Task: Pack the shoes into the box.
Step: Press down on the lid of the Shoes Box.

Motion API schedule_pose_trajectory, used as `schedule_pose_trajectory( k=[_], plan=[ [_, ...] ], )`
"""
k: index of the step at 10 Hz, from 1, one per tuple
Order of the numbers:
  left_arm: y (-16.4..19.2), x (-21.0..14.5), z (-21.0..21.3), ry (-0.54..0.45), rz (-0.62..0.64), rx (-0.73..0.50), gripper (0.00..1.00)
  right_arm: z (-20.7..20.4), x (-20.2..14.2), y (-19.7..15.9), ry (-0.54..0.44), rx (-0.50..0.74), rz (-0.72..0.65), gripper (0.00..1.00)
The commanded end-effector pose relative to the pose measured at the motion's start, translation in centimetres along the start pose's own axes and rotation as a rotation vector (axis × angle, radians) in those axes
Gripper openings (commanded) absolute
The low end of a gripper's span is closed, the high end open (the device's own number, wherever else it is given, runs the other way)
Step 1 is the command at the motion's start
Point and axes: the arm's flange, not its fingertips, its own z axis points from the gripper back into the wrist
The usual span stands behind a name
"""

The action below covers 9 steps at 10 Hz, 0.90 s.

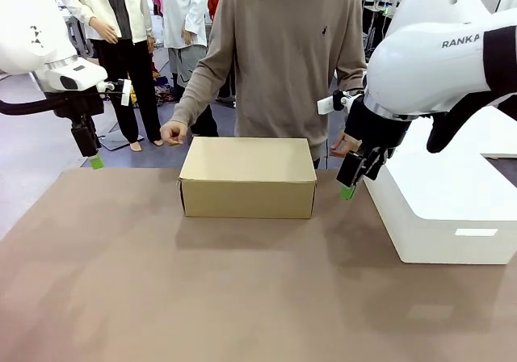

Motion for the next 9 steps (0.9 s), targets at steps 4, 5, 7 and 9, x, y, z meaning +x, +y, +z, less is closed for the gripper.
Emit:
schedule_pose_trajectory(
  k=[4, 5, 7, 9],
  plan=[
    [0.03, -0.2, 0.36, -0.012, -0.005, -0.014, 1.0, 0.18, -0.02, 0.08, -0.003, -0.004, 0.003, 1.0],
    [0.03, -0.2, 0.36, -0.012, -0.005, -0.014, 1.0, 0.18, -0.02, 0.08, -0.003, -0.004, 0.003, 1.0],
    [0.03, -0.2, 0.36, -0.012, -0.005, -0.014, 1.0, 0.18, -0.02, 0.08, -0.003, -0.004, 0.003, 1.0],
    [0.03, -0.2, 0.36, -0.012, -0.005, -0.014, 1.0, 0.18, -0.02, 0.08, -0.003, -0.004, 0.003, 1.0]
  ],
)
